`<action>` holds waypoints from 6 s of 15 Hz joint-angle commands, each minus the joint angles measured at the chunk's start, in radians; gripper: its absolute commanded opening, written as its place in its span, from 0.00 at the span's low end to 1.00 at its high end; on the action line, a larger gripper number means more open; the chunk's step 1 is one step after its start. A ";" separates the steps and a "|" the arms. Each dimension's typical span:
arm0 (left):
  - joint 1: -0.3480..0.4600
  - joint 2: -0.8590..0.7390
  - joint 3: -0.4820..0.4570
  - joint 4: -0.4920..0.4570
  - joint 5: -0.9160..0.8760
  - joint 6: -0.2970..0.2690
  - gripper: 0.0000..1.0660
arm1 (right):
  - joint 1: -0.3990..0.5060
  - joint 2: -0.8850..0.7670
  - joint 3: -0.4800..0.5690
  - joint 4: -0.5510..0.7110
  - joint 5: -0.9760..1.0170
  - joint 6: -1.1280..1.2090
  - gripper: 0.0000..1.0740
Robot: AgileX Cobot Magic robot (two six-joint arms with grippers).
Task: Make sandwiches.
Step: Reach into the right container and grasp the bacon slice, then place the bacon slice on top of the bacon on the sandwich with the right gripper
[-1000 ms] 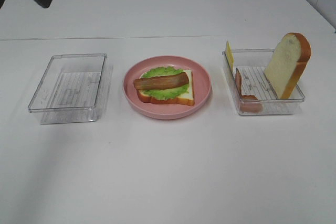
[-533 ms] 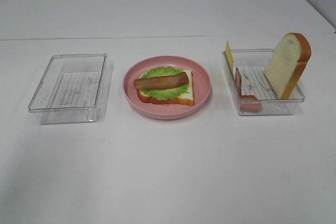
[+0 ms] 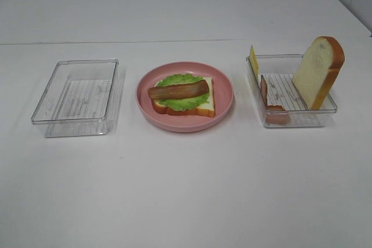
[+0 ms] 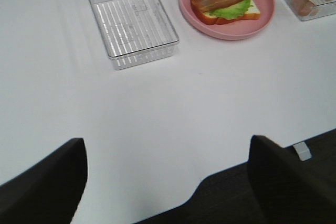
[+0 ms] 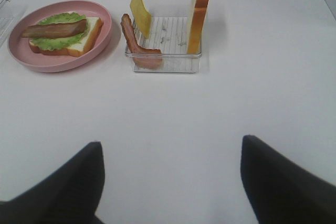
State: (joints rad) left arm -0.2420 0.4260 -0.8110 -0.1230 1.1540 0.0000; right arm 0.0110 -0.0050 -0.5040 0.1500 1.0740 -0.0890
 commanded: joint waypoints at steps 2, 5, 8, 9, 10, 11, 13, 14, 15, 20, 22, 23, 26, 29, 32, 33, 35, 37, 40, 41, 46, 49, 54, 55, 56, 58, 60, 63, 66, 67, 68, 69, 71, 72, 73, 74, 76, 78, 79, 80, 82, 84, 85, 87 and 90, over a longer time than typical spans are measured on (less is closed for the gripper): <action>-0.002 -0.155 0.115 0.135 0.001 -0.057 0.75 | -0.007 -0.016 0.003 0.002 -0.012 -0.012 0.65; -0.002 -0.294 0.222 0.147 0.004 -0.074 0.75 | -0.007 -0.016 0.003 0.002 -0.012 -0.012 0.65; -0.002 -0.391 0.270 0.146 0.010 -0.084 0.75 | -0.007 -0.009 0.003 0.001 -0.014 -0.012 0.65; -0.002 -0.423 0.268 0.146 0.009 -0.084 0.74 | -0.007 -0.004 0.003 0.001 -0.014 -0.012 0.65; -0.002 -0.455 0.268 0.148 0.010 -0.081 0.74 | -0.007 0.013 0.001 0.000 -0.016 -0.012 0.65; -0.002 -0.454 0.268 0.148 0.011 -0.081 0.74 | -0.007 0.044 -0.005 -0.004 -0.023 -0.012 0.65; -0.002 -0.452 0.268 0.148 -0.007 -0.077 0.74 | -0.007 0.129 -0.021 -0.005 -0.064 -0.012 0.65; -0.002 -0.452 0.275 0.146 -0.024 -0.066 0.74 | -0.007 0.181 -0.027 -0.005 -0.105 -0.012 0.65; -0.002 -0.452 0.275 0.144 -0.048 -0.062 0.74 | -0.007 0.235 -0.027 -0.004 -0.148 -0.012 0.65; -0.002 -0.452 0.313 0.141 -0.108 -0.054 0.74 | -0.007 0.630 -0.055 0.040 -0.314 -0.015 0.65; -0.002 -0.452 0.313 0.141 -0.108 -0.054 0.74 | -0.007 0.718 -0.105 0.041 -0.330 -0.015 0.65; -0.002 -0.452 0.313 0.140 -0.108 -0.054 0.74 | -0.007 0.786 -0.149 0.041 -0.338 -0.015 0.65; -0.002 -0.452 0.313 0.140 -0.108 -0.054 0.74 | -0.007 0.988 -0.286 0.041 -0.337 -0.016 0.65; -0.002 -0.452 0.313 0.140 -0.108 -0.054 0.74 | -0.005 1.154 -0.398 0.045 -0.320 -0.016 0.65; -0.002 -0.452 0.313 0.140 -0.108 -0.054 0.74 | -0.005 1.336 -0.549 0.052 -0.256 -0.016 0.65; -0.002 -0.452 0.313 0.140 -0.108 -0.054 0.74 | -0.005 1.416 -0.617 0.052 -0.218 -0.031 0.64; -0.002 -0.452 0.313 0.140 -0.108 -0.054 0.74 | -0.004 1.483 -0.676 0.055 -0.179 -0.062 0.64; -0.002 -0.452 0.313 0.140 -0.108 -0.054 0.74 | -0.004 1.629 -0.818 0.089 -0.060 -0.088 0.64; -0.002 -0.452 0.313 0.140 -0.108 -0.054 0.74 | 0.071 1.725 -0.932 0.101 0.005 -0.080 0.64; -0.002 -0.452 0.313 0.140 -0.108 -0.054 0.74 | 0.091 1.738 -0.948 0.100 0.005 -0.073 0.64; -0.002 -0.452 0.313 0.140 -0.108 -0.054 0.74 | 0.254 1.871 -1.056 0.101 0.006 -0.011 0.64; -0.002 -0.452 0.313 0.140 -0.108 -0.054 0.74 | 0.285 1.963 -1.094 0.099 0.018 0.031 0.64; -0.002 -0.452 0.313 0.140 -0.108 -0.053 0.74 | 0.285 2.055 -1.108 0.016 -0.002 0.124 0.63; -0.002 -0.452 0.313 0.140 -0.108 -0.053 0.74 | 0.285 2.064 -1.108 0.015 -0.010 0.124 0.63; -0.002 -0.452 0.313 0.140 -0.108 -0.053 0.74 | 0.285 2.077 -1.108 0.015 -0.020 0.123 0.63; -0.002 -0.452 0.313 0.140 -0.108 -0.053 0.74 | 0.285 2.104 -1.108 0.002 -0.035 0.123 0.61; -0.002 -0.452 0.313 0.140 -0.108 -0.053 0.74 | 0.285 2.115 -1.108 -0.014 -0.052 0.125 0.54; -0.002 -0.452 0.313 0.140 -0.108 -0.053 0.74 | 0.285 2.118 -1.108 -0.017 -0.074 0.126 0.46; -0.002 -0.452 0.313 0.140 -0.108 -0.053 0.74 | 0.285 2.126 -1.108 -0.017 -0.068 0.128 0.43; -0.002 -0.452 0.313 0.140 -0.108 -0.053 0.74 | 0.285 2.128 -1.108 -0.017 -0.065 0.128 0.43; -0.002 -0.452 0.313 0.140 -0.108 -0.053 0.74 | 0.285 2.130 -1.108 -0.017 -0.057 0.128 0.42; -0.002 -0.452 0.313 0.140 -0.108 -0.053 0.74 | 0.285 2.131 -1.108 -0.018 -0.055 0.128 0.38; -0.002 -0.452 0.313 0.140 -0.108 -0.053 0.74 | 0.285 2.131 -1.108 -0.023 -0.061 0.135 0.27; -0.002 -0.452 0.313 0.140 -0.108 -0.053 0.74 | 0.285 2.131 -1.108 -0.023 -0.064 0.147 0.19; -0.002 -0.452 0.313 0.140 -0.108 -0.053 0.74 | 0.285 2.131 -1.108 -0.023 -0.066 0.149 0.14; -0.002 -0.452 0.313 0.140 -0.108 -0.053 0.74 | 0.285 2.131 -1.108 -0.023 -0.068 0.149 0.01; -0.002 -0.452 0.313 0.140 -0.108 -0.053 0.74 | 0.285 2.131 -1.108 -0.024 -0.068 0.149 0.00; -0.002 -0.452 0.313 0.140 -0.108 -0.053 0.74 | 0.285 2.131 -1.108 -0.024 -0.067 0.149 0.00; -0.002 -0.452 0.313 0.140 -0.108 -0.053 0.74 | 0.285 2.131 -1.108 -0.024 -0.063 0.149 0.00; -0.002 -0.452 0.313 0.140 -0.108 -0.053 0.74 | 0.285 2.124 -1.108 -0.024 -0.047 0.149 0.00; -0.002 -0.452 0.313 0.140 -0.108 -0.053 0.74 | 0.285 2.095 -1.108 -0.023 -0.042 0.149 0.00; -0.002 -0.452 0.313 0.140 -0.108 -0.053 0.74 | 0.285 2.041 -1.108 -0.022 -0.036 0.150 0.00; -0.002 -0.452 0.313 0.140 -0.108 -0.053 0.74 | 0.285 2.012 -1.108 -0.014 -0.013 0.150 0.00; -0.002 -0.452 0.313 0.140 -0.108 -0.053 0.74 | 0.286 1.959 -1.108 0.018 0.036 0.150 0.00; -0.002 -0.452 0.313 0.140 -0.108 -0.053 0.74 | 0.287 1.904 -1.108 0.101 0.025 0.149 0.00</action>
State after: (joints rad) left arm -0.2420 -0.0050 -0.4990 0.0170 1.0570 -0.0540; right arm 0.2940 1.9110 -1.6080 0.2380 1.0970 0.0530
